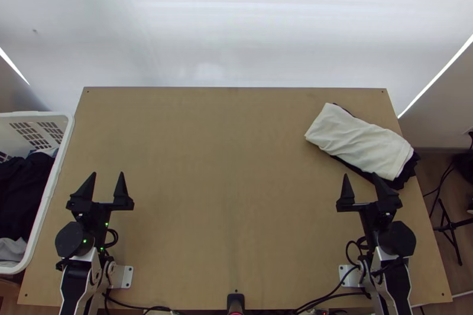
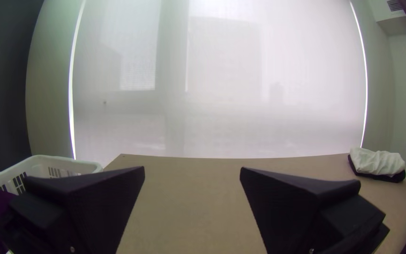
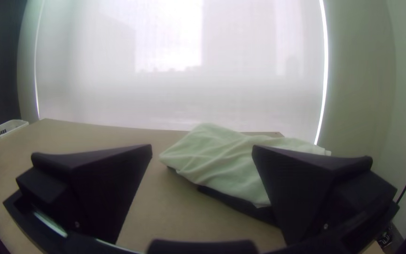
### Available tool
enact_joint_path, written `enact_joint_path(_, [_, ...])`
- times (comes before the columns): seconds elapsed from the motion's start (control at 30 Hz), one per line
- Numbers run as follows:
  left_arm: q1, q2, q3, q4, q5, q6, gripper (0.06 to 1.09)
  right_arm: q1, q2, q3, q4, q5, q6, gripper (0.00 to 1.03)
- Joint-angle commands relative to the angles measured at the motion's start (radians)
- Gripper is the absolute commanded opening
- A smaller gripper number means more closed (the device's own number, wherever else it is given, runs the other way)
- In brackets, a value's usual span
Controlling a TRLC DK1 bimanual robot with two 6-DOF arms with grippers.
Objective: Fold the t-shirt
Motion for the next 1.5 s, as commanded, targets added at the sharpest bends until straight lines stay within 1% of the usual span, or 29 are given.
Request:
enact_joint_path(0.0, [0.0,0.0,0.0,0.0,0.0,0.0,1.04,0.001,0.001,0.0,0.0,0.0,0.0,0.99])
enact_joint_path(1.1, [0.0,0.0,0.0,0.0,0.0,0.0,1.04,0.001,0.001,0.0,0.0,0.0,0.0,0.99])
enact_joint_path(1.2, [0.0,0.0,0.002,-0.014,0.046,0.008,1.04,0.001,-0.001,0.0,0.0,0.0,0.0,0.99])
enact_joint_path(1.33, [0.012,-0.001,0.002,-0.012,0.048,-0.009,1.04,0.001,-0.001,0.0,0.0,0.0,0.0,0.99])
enact_joint_path(1.47, [0.015,-0.003,0.006,-0.004,0.042,0.025,1.04,0.001,0.001,0.0,0.0,0.0,0.0,0.99])
